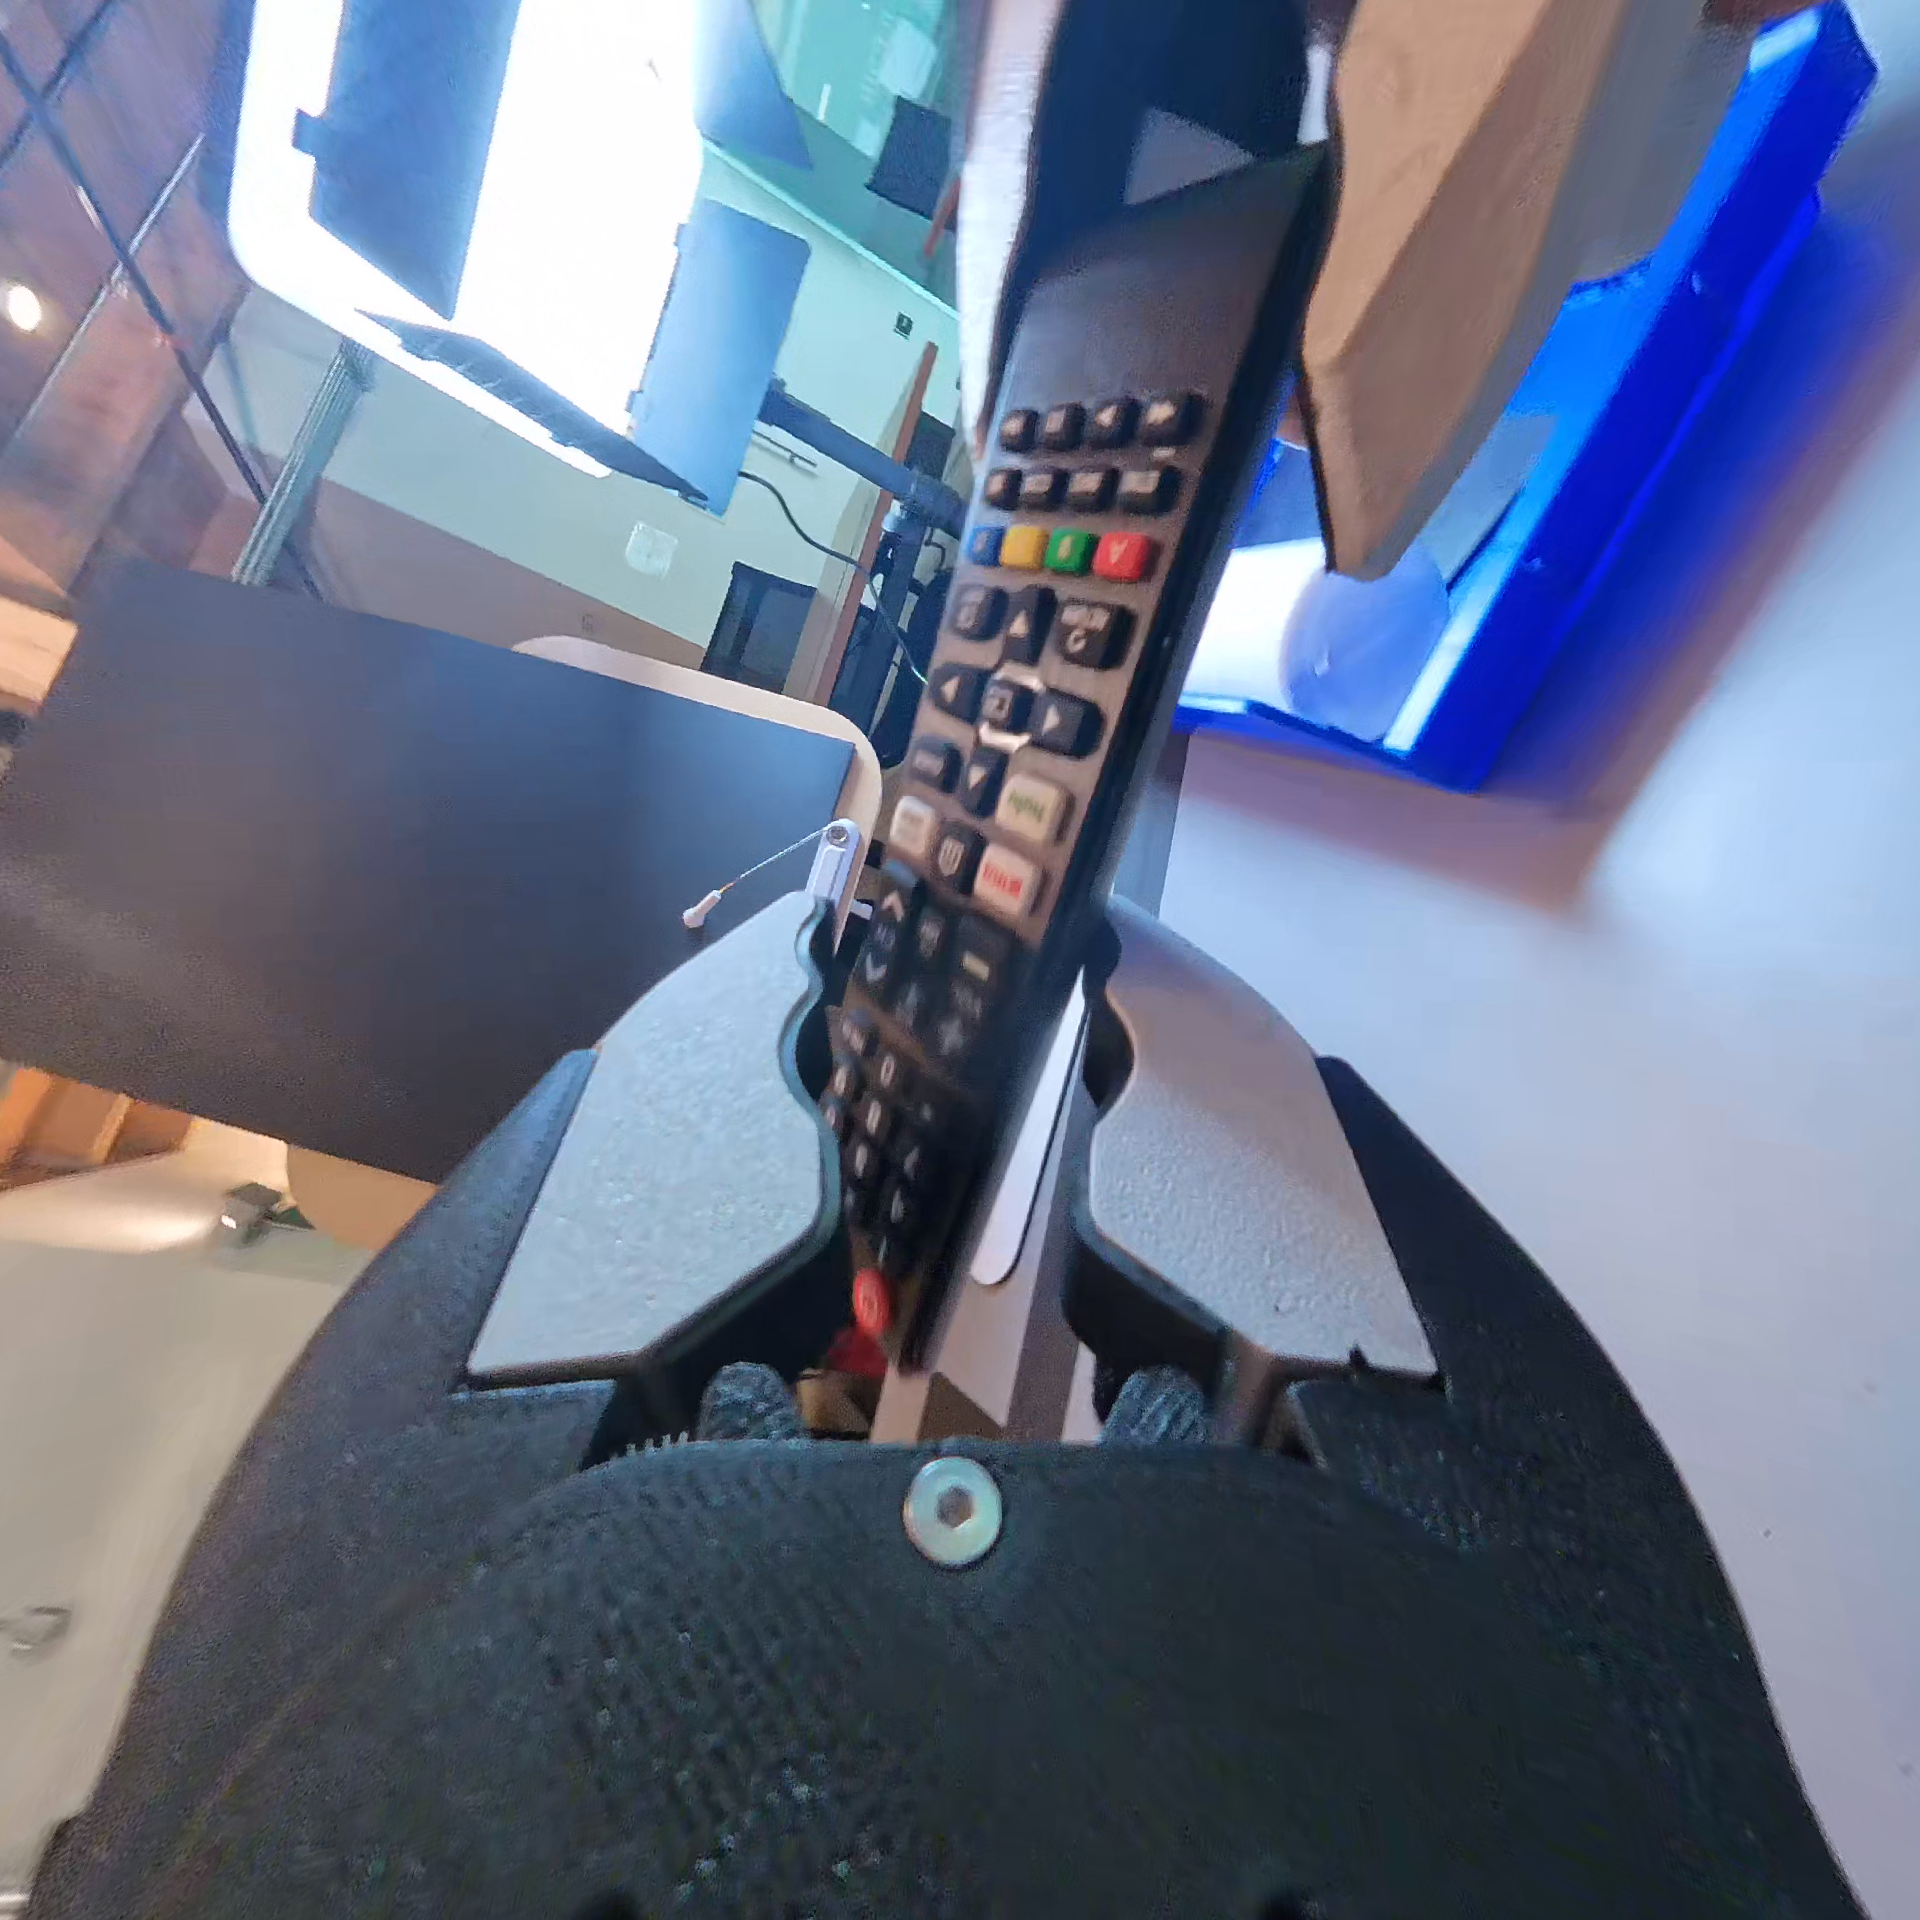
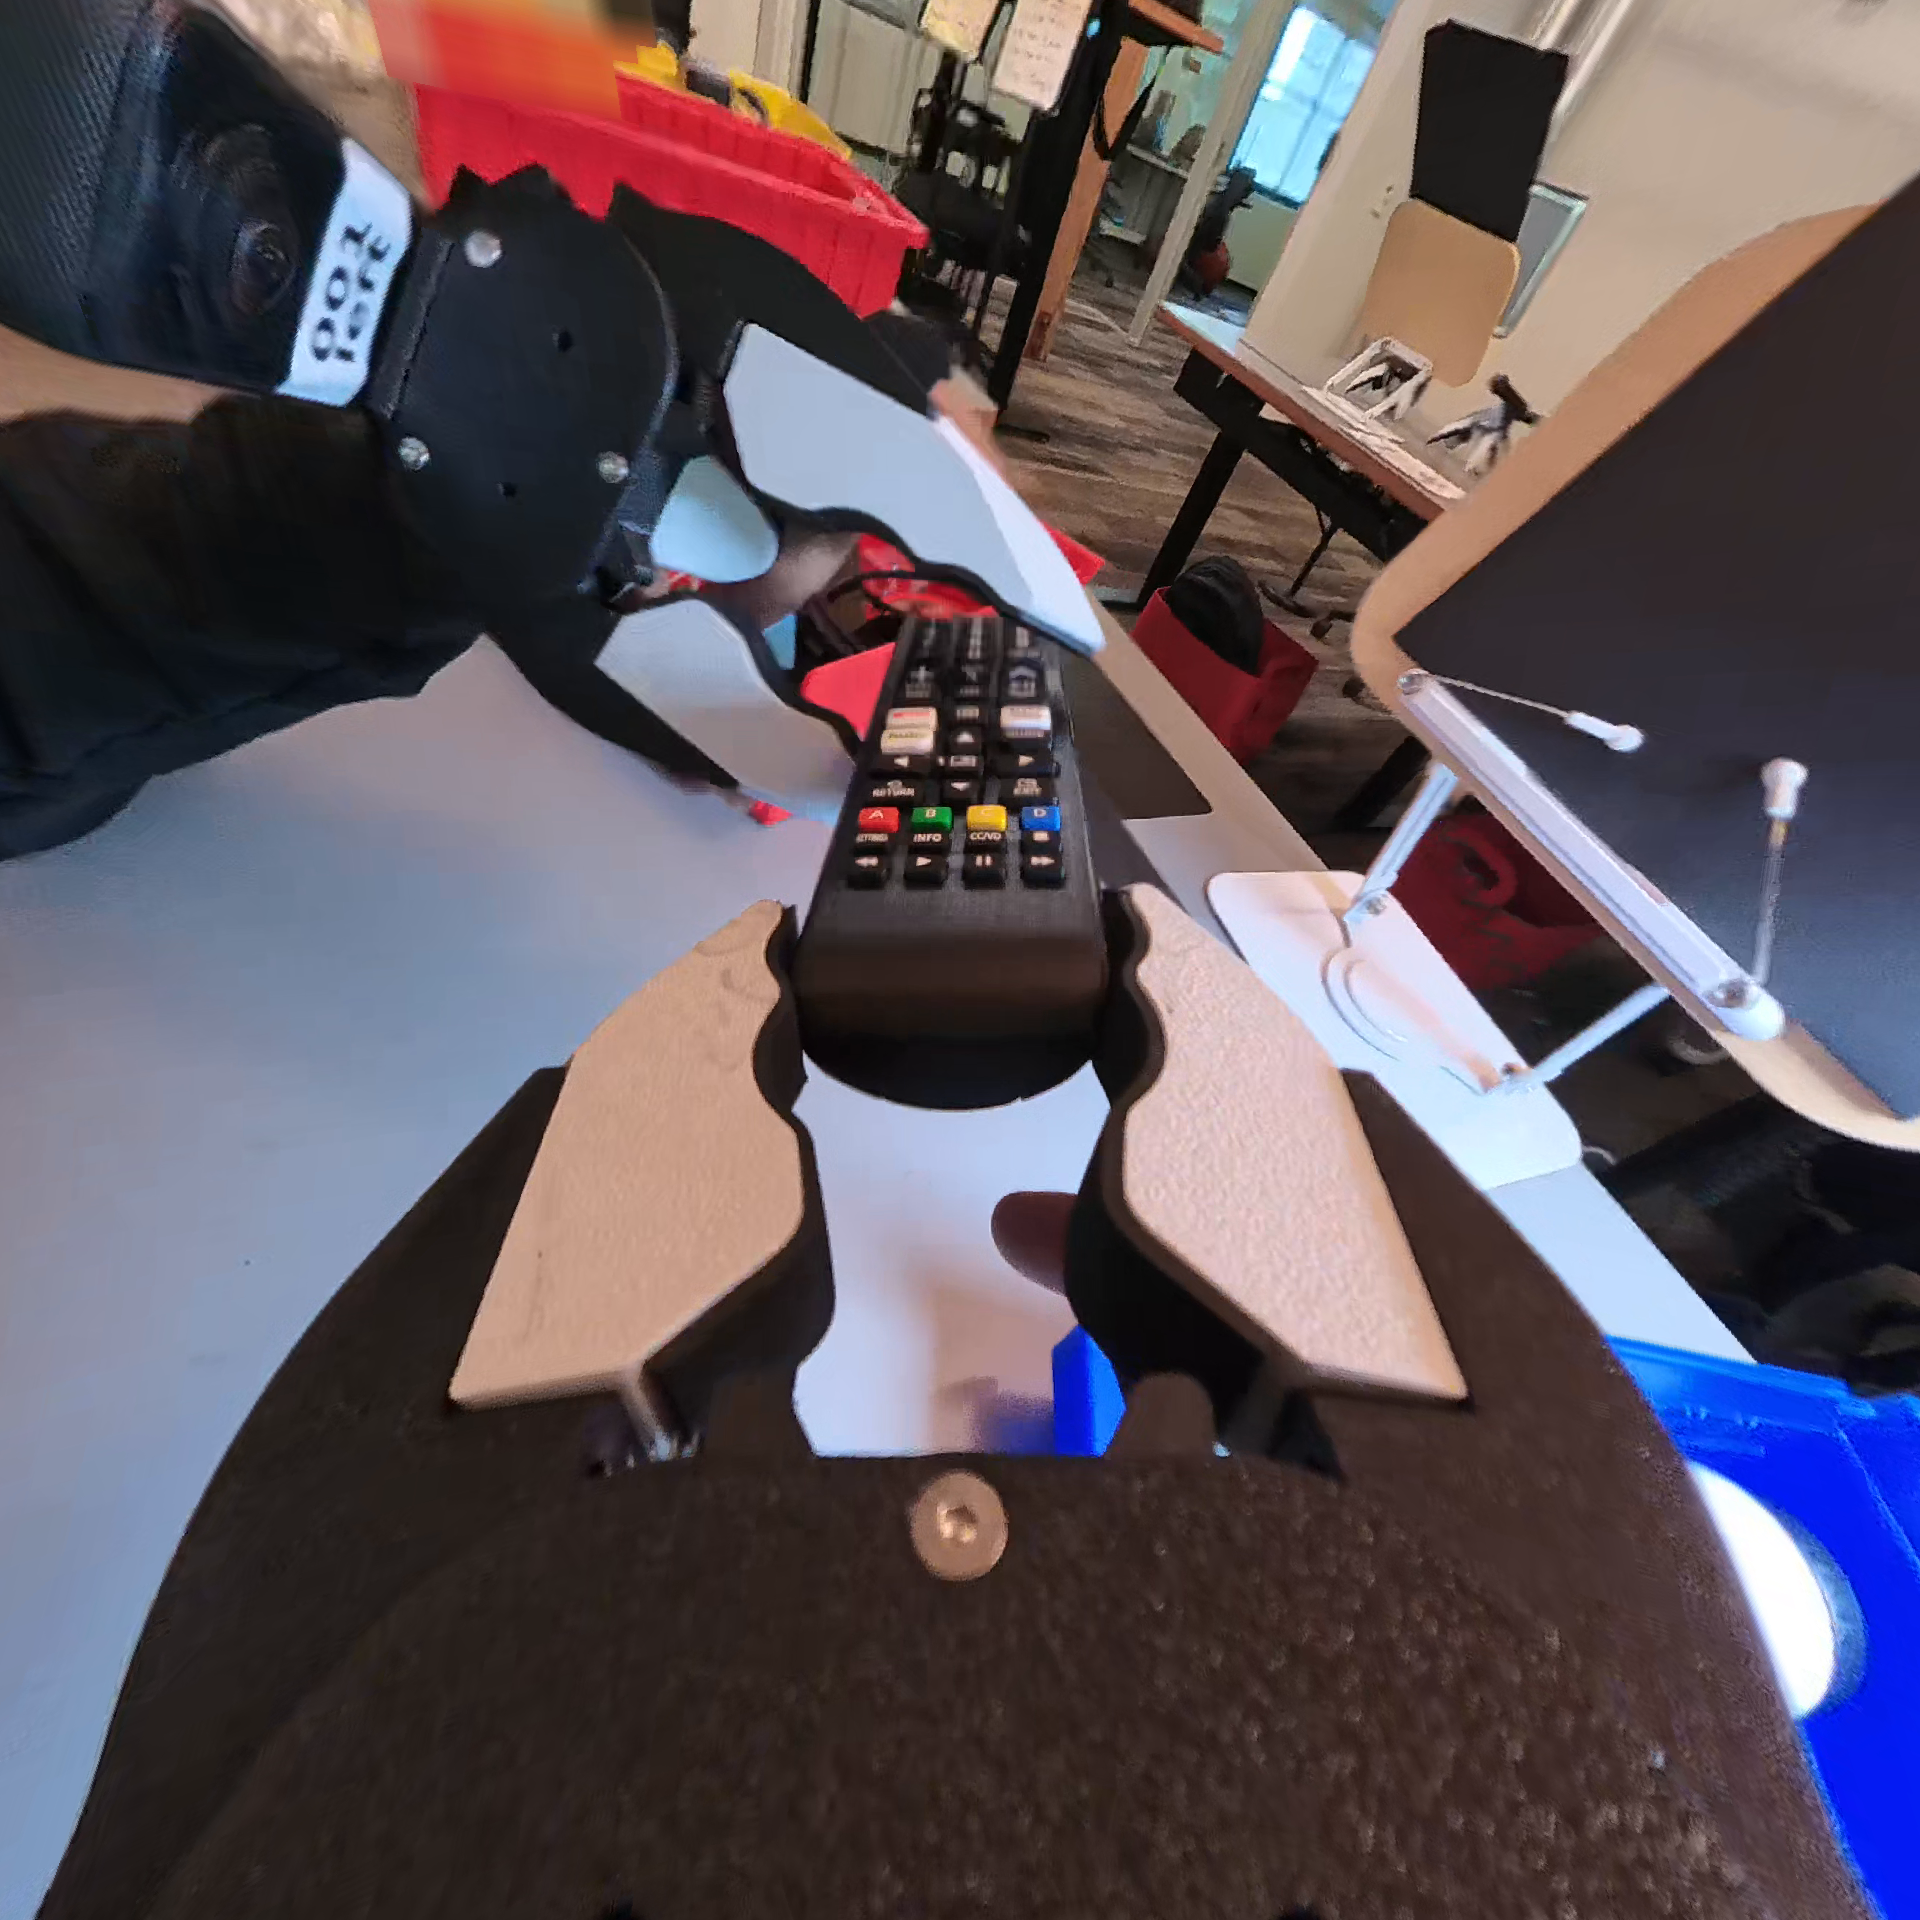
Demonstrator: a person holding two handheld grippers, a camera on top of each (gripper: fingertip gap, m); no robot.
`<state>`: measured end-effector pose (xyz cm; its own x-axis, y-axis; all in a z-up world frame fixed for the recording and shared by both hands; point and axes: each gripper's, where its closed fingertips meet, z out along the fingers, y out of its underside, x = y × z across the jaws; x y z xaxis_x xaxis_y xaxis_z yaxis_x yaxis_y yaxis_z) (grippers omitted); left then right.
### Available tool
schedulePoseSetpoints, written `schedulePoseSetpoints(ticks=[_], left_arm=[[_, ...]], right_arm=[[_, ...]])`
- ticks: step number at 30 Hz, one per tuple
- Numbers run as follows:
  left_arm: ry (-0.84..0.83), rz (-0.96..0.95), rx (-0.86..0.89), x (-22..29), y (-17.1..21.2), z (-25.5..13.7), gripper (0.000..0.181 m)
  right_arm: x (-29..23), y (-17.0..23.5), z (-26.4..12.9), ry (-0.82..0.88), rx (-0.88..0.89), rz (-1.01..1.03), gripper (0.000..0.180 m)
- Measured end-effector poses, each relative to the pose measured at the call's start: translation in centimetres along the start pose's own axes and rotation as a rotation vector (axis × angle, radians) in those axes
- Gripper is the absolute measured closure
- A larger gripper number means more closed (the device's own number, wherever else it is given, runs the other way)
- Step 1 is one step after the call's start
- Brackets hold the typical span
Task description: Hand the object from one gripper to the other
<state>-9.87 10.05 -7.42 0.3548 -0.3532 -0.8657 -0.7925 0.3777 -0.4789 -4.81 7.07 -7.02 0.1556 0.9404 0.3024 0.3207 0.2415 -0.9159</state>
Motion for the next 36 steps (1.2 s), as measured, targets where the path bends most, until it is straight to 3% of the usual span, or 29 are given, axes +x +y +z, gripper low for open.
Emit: schedulePoseSetpoints(ticks=[5,11,14,18,27,31,36], left_arm=[[0.037,-0.279,0.073,-0.9,-0.2,-0.1,0.129],[0.404,-1.145,0.346,0.3,-2.1,0.8,0.134],[0.619,-1.506,0.362,2.1,-2.7,2.1,0.123],[0.735,-1.957,0.486,1.5,-2.2,3.0,0.111],[0.707,-2.091,0.558,-0.3,-0.5,2.8,0.099],[0.715,-2.119,0.48,1.4,0.7,3.8,0.1],[0.842,-2.148,0.448,3.5,0.2,4.0,0.096]], right_arm=[[2.5,-0.3,-2.1,0.113,-0.023,-0.043,0.125],[3.9,1.2,-2.7,0.271,-0.197,-0.238,0.125],[3.8,0.5,-2.1,0.326,-0.184,-0.334,0.125],[3.2,-0.8,-1.4,0.432,-0.164,-0.582,0.125],[-0.4,0.8,3.5,0.477,-0.092,-1.015,0.125],[-1.1,2.4,4.7,0.46,-0.098,-1.079,0.126],[-2.9,3.0,5.9,0.416,-0.099,-1.14,0.126]])
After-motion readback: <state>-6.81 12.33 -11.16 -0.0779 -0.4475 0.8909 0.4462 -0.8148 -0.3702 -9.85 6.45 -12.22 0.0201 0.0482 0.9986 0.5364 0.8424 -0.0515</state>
